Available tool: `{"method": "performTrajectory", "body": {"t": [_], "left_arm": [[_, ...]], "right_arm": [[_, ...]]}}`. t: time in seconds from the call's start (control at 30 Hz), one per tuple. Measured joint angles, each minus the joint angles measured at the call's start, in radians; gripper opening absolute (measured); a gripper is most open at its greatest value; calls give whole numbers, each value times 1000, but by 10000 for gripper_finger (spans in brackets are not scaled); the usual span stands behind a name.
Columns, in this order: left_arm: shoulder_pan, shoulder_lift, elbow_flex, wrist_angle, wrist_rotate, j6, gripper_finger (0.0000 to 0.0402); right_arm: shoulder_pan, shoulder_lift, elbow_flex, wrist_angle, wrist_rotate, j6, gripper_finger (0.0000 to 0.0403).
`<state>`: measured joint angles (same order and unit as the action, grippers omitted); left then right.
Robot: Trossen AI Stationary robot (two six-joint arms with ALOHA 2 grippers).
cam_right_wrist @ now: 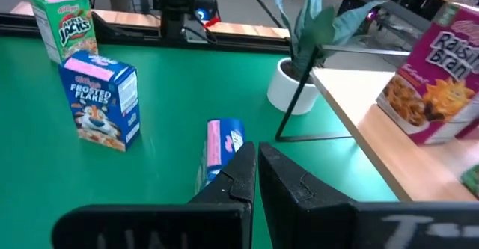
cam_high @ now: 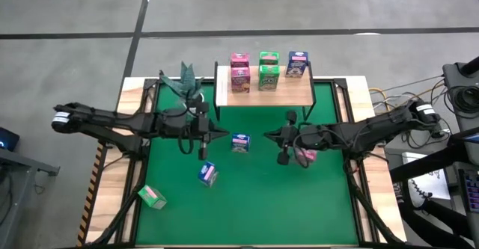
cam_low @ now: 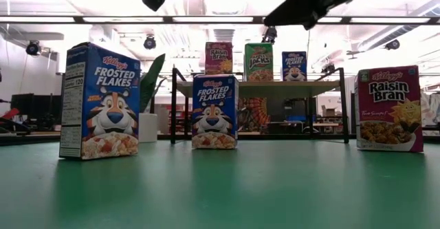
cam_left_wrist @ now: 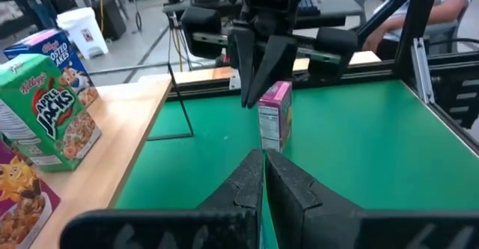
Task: Stack cereal on shelf
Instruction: Put the top blue cereal box aligned with the other blue cereal box on the shelf
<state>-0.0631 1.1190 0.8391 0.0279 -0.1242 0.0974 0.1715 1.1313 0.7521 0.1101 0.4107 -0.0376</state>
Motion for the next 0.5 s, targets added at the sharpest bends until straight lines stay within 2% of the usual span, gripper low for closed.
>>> {"method": "performTrajectory", "body": {"t": [0.17, 0.5], "left_arm": [[0, -18, -72, 101, 0, 12, 0], [1, -36, -69, 90, 0, 24, 0]], "right_arm": [[-2, 71, 54, -1, 0, -8, 9], [-8, 213, 165, -32, 0, 7, 9]]}}
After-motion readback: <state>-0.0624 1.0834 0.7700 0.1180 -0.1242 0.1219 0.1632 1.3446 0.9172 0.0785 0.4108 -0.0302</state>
